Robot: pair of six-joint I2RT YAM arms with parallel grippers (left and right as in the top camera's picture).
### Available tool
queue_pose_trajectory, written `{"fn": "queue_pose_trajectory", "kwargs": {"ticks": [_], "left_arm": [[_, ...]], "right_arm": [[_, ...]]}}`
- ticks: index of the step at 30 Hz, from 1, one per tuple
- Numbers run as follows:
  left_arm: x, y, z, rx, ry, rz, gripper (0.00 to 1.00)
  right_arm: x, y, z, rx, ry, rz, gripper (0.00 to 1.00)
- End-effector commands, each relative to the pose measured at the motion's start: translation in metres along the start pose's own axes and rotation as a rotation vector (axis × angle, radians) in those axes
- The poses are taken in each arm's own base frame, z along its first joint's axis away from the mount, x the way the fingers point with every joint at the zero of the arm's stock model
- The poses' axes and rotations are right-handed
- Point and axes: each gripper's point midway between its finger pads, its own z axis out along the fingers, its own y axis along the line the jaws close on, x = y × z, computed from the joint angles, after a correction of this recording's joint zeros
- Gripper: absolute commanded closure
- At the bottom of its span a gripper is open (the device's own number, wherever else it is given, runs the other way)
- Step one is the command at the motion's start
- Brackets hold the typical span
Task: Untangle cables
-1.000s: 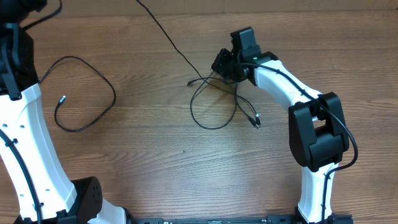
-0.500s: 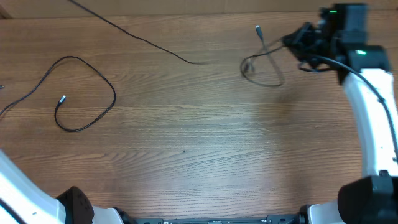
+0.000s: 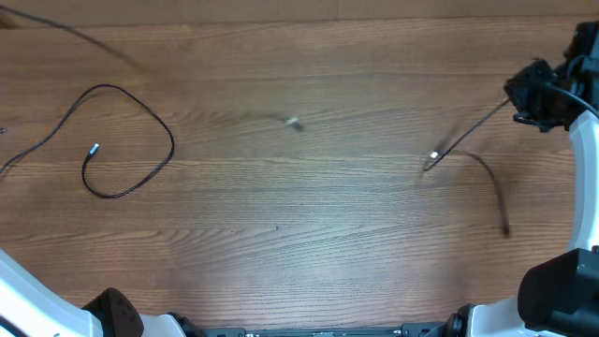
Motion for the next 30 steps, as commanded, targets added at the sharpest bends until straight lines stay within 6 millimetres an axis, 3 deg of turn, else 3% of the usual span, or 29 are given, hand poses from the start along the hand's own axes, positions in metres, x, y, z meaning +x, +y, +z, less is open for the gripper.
{"fn": "queue_pose_trajectory", "kwargs": {"ticks": [1,5,9,17,21,30], "left_arm": [[-0.014,0.019,-0.01,-0.14,-0.079,0.101,0.96],[-0.012,0.026,-0.011,-0.18,-0.072,0.124,0.96],[-0.018,0.049,-0.017,-0.31,-0.107,0.158,0.96],[-0.002,0.138,-0.066,-0.904,-0.128,0.132,0.96],[0.024,0.177,-0.079,-1.104,-0.039,0.093,0.96],[0.106,0.269,-0.039,-1.292,0.264,-0.016,0.96]], "right_arm": [[-0.014,-0.022,0.001,0.068,-0.04,0.024,0.96],[-0.007,-0.018,0.006,0.032,0.013,0.014,0.96],[0.006,-0.007,0.01,0.015,0.052,-0.025,0.96],[0.034,0.022,0.014,-0.013,0.097,-0.125,0.96],[0.043,0.031,0.014,-0.023,0.109,-0.151,0.96],[0.057,0.037,0.014,-0.022,0.14,-0.194,0.96]]}}
